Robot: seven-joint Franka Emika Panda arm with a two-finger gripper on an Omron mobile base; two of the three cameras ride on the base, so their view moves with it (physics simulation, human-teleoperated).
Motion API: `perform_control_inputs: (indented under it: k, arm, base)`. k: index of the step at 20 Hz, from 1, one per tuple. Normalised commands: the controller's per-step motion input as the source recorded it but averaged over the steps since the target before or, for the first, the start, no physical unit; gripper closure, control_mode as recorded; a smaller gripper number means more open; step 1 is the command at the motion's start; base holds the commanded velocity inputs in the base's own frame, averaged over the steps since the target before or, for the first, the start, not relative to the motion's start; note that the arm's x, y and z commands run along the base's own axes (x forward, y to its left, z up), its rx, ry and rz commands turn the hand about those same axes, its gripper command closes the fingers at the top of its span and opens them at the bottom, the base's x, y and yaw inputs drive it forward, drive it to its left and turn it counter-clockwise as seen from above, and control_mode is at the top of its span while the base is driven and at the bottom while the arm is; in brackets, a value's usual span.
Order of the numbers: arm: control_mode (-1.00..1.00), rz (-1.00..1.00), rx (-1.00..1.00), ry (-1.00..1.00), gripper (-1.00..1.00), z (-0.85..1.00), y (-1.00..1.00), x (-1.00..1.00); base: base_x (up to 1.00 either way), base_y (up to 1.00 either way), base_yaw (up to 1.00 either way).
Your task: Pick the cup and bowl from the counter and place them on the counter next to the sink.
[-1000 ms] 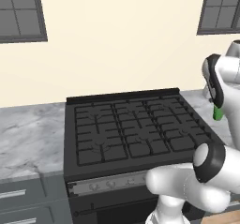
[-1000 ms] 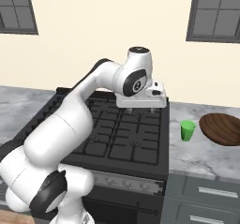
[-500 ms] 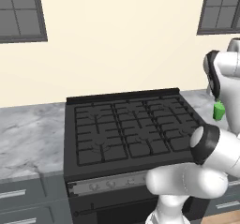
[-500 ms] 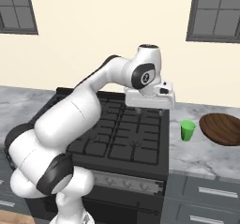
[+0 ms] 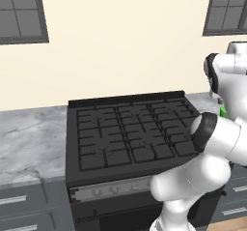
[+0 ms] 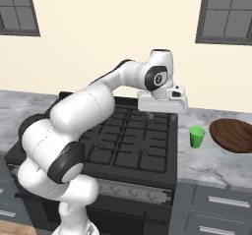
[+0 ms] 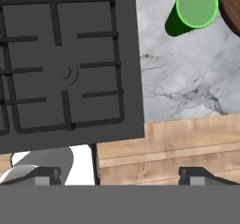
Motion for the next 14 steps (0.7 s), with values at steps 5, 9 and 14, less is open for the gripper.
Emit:
perform_control_inputs:
  k: [5, 9, 14]
  arm:
    - [-1.00, 0.02, 0.00, 0.00, -1.00, -0.20, -0.31, 0.52]
    - [-1.00, 0.08, 0.03, 0.00, -1.00, -0.15, -0.29, 0.36]
    - [-1.00, 0.08, 0.04, 0.00, -1.00, -0.15, -0.27, 0.24]
  base:
    - [0.00, 0.00, 0.00]
    - [0.00, 0.00, 0.00]
    - [0.00, 0.00, 0.00]
